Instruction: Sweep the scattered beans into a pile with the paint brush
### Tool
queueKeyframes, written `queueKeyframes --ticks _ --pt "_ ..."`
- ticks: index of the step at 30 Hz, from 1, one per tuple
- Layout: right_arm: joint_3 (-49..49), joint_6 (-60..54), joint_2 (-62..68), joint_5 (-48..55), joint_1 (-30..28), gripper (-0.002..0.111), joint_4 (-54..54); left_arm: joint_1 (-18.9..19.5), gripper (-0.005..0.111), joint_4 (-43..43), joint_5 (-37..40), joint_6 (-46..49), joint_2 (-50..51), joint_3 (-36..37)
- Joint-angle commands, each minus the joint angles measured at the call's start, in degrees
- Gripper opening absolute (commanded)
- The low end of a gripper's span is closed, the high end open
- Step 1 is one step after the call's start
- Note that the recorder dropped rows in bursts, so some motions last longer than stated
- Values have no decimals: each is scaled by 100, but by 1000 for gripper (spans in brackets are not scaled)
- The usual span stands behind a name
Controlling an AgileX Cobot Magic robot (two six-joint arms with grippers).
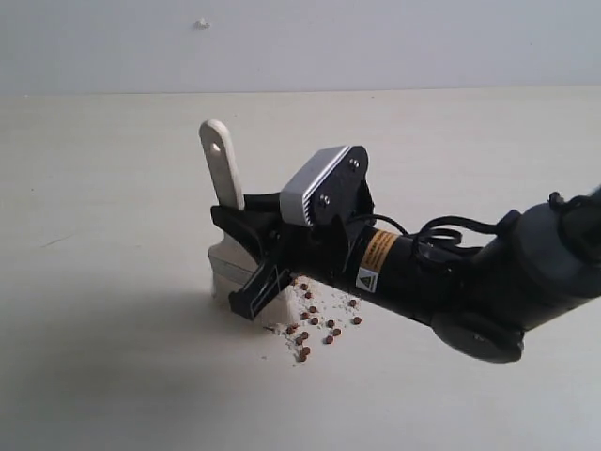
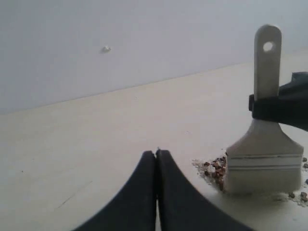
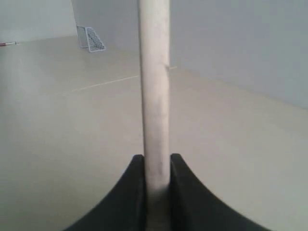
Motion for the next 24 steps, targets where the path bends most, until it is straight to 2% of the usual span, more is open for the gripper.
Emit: queueKeyframes --ticks 1,7,11,14,20,24 --pt "-384 344 0 -63 -154 0 -589 7 0 22 3 -27 -28 -4" --pt "-420 536 -137 30 -154 0 -616 7 0 22 3 -27 -28 -4" --pt "-420 635 -391 419 -154 0 -1085 7 0 22 3 -27 -28 -4" --pt "-420 1225 -704 627 -154 0 -2104 7 0 22 3 -27 -28 -4" --pt "-420 3118 -1285 643 -659 0 -5681 7 0 22 3 -27 -28 -4" --pt "-420 3900 -1272 550 -1099 0 -6740 7 0 22 3 -27 -28 -4"
